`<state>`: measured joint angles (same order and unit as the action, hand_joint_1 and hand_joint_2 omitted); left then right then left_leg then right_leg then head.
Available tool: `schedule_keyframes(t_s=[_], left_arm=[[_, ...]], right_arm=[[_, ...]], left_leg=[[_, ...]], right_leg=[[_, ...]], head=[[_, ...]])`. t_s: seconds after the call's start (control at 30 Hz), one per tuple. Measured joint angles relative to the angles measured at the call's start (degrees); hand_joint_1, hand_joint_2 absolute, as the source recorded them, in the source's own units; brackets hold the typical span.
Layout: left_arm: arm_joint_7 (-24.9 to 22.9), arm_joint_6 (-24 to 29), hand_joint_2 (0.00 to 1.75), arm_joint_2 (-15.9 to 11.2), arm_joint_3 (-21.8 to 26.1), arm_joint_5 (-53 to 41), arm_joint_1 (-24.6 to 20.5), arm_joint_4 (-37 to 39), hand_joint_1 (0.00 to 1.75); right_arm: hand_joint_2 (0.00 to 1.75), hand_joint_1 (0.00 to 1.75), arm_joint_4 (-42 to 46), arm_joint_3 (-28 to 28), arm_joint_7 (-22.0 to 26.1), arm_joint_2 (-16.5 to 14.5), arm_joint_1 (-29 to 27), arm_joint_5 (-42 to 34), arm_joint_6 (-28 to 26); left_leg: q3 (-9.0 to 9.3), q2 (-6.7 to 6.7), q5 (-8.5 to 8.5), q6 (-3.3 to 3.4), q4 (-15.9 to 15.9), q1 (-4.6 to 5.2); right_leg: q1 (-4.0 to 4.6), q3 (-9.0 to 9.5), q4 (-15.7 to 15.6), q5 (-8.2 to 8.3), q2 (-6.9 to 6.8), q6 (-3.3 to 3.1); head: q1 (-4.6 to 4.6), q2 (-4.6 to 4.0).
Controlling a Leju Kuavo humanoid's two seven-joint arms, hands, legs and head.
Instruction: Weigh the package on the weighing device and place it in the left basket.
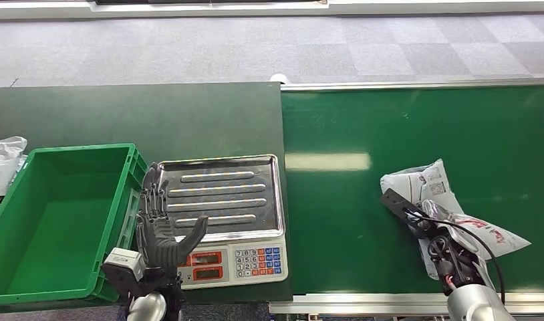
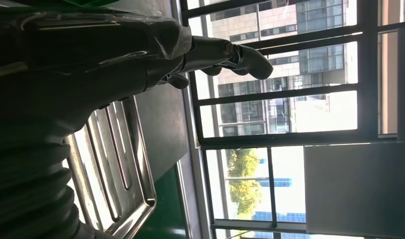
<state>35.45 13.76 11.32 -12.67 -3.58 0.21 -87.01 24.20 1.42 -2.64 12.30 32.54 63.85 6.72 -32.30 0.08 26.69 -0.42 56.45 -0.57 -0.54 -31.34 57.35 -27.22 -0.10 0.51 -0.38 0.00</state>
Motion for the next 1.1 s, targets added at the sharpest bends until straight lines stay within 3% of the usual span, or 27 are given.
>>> schedule_keyframes(t_s=[0.13, 0.37, 0.47, 0.63, 0.77, 0.93, 1.1], left_arm=[[0.0, 0.2, 1.75, 0.0, 0.2, 0.0, 0.3, 0.0, 0.00], [0.0, 0.8, 1.75, 0.0, 0.5, -0.1, 1.9, -0.1, 0.00], [0.3, 1.1, 1.75, 0.2, 0.8, -0.4, 2.9, -0.9, 0.00], [0.8, 1.0, 1.75, 0.8, 1.3, -0.9, 3.9, -2.2, 0.00], [1.1, 0.8, 1.75, 1.0, 1.2, -1.0, 3.5, -2.1, 0.00], [1.2, 0.6, 1.75, 1.0, 0.9, -1.0, 1.7, -0.9, 0.00], [1.4, 0.5, 1.75, 1.0, 0.7, -1.0, 1.1, 0.0, 0.00]], right_arm=[[1.75, 1.75, 0.0, -0.8, 0.6, -0.3, 0.1, 0.4, 0.2], [1.75, 1.75, 0.1, -1.9, 3.6, -1.6, -0.4, 0.9, -5.8], [1.75, 1.75, 2.8, -2.0, 11.0, -3.0, -1.9, -1.9, -14.0], [1.75, 1.75, 23.6, 0.1, 20.5, -9.2, -11.4, -19.4, -25.8], [1.75, 1.75, 45.6, 2.1, 32.9, -16.3, -22.9, -39.0, -36.5], [1.75, 1.75, 61.3, 2.1, 35.7, -21.4, -29.6, -37.1, -42.5], [1.75, 1.75, 67.0, 2.3, 36.0, -23.1, -31.4, -37.4, -43.1]], left_leg=[[-0.02, 0.01, 0.00, 0.00, 0.0, 0.00], [-0.18, 0.07, 0.00, 0.00, 0.0, 0.00], [-0.28, 0.13, 0.00, 0.00, 0.0, 0.00], [-0.50, -0.38, -0.05, -0.04, 0.0, -0.08], [-0.74, -0.86, -0.03, -0.09, 0.0, -0.09], [-0.71, -0.46, 0.07, -0.17, 0.0, -0.04], [-0.63, -0.41, 0.05, -0.15, 0.0, -0.01]], right_leg=[[0.01, -0.02, 0.0, 0.00, 0.00, 0.00], [0.01, -0.17, 0.0, 0.00, 0.08, 0.00], [0.01, -0.28, 0.0, 0.03, 0.13, -0.03], [0.08, -0.46, 0.0, -0.11, -0.33, -0.06], [0.10, -0.51, 0.0, -0.33, -0.85, -0.12], [0.04, -0.60, 0.0, -0.33, -0.47, -0.13], [0.01, -0.58, 0.0, -0.26, -0.41, -0.10]], head=[[-0.01, 0.00], [0.00, 0.00], [0.00, 0.00], [-0.02, 0.00], [-0.02, 0.00], [-0.01, 0.00], [-0.01, 0.00]])
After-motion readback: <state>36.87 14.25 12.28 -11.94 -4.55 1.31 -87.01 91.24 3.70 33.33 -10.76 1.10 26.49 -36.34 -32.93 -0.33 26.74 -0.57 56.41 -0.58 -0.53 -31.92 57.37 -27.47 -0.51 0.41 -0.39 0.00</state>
